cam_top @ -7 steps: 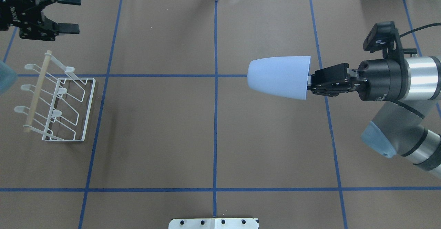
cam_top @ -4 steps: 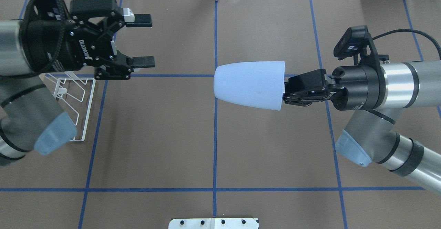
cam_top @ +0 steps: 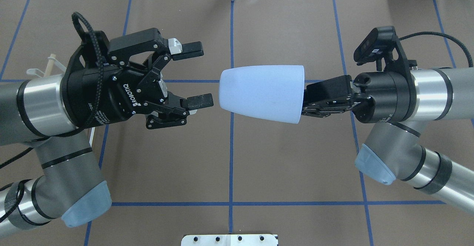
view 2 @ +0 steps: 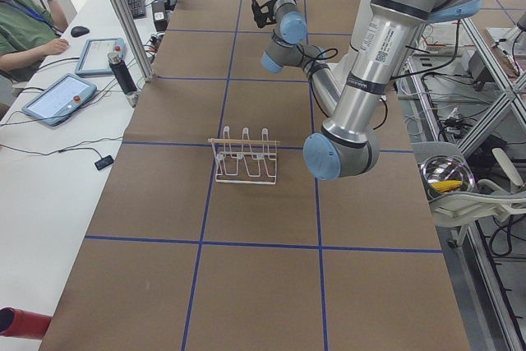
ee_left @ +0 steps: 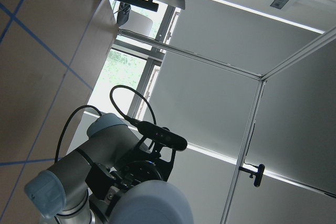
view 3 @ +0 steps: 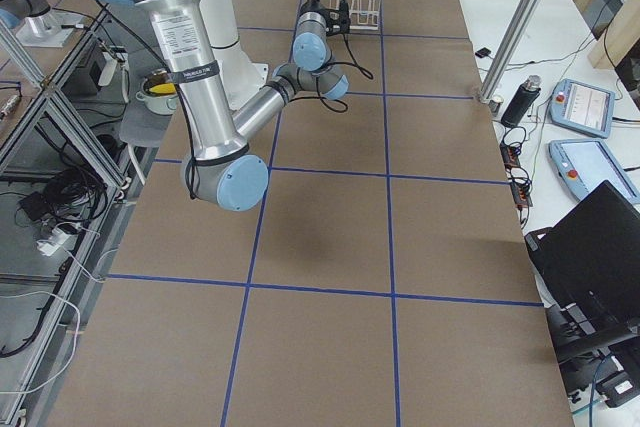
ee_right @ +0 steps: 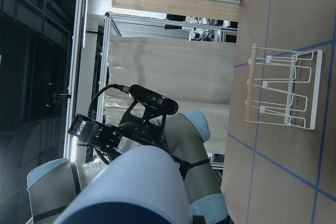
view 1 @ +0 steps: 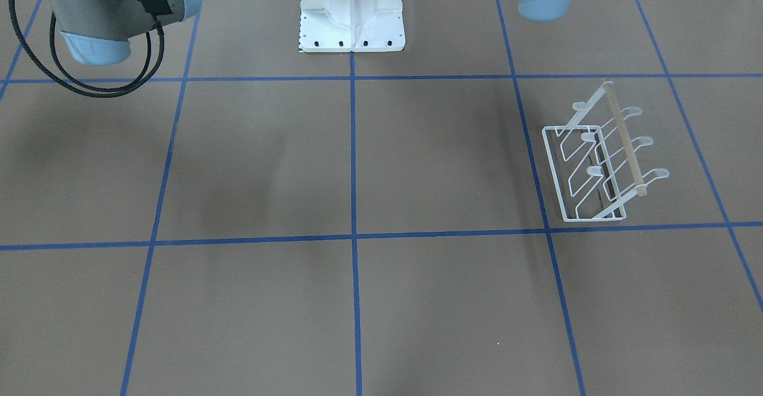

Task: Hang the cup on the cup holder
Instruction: 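Close the left gripper around the cup's base beside the right gripper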

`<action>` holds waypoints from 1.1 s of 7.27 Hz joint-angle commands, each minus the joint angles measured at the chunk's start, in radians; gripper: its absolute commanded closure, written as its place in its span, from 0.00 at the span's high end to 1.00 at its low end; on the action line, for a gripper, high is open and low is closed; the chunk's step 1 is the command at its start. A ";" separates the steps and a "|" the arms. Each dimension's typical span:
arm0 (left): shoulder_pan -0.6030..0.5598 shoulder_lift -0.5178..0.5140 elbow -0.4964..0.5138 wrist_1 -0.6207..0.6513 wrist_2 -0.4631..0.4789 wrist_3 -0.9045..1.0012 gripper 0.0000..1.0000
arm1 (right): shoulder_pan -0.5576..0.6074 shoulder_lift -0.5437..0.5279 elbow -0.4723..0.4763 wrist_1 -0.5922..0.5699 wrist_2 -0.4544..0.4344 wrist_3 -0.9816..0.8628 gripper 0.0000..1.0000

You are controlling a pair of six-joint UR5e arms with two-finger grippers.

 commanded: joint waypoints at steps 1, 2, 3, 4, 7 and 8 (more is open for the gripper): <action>0.007 -0.001 0.003 -0.002 0.005 -0.002 0.98 | -0.005 0.000 0.010 0.020 0.000 0.003 0.00; 0.011 -0.001 0.003 0.000 0.005 -0.002 0.98 | -0.019 0.000 0.010 0.020 0.000 0.003 0.00; 0.022 -0.001 0.003 0.003 0.005 -0.002 0.98 | -0.036 0.000 0.008 0.020 0.000 0.002 0.00; 0.028 -0.002 0.005 0.005 0.005 -0.001 0.98 | -0.042 0.000 0.007 0.020 0.000 0.002 0.00; 0.070 -0.001 0.001 0.006 0.003 0.002 0.98 | -0.045 0.000 0.002 0.019 -0.002 0.000 0.00; 0.083 -0.002 0.001 0.006 0.005 0.004 0.98 | -0.045 0.000 0.001 0.019 -0.002 0.000 0.00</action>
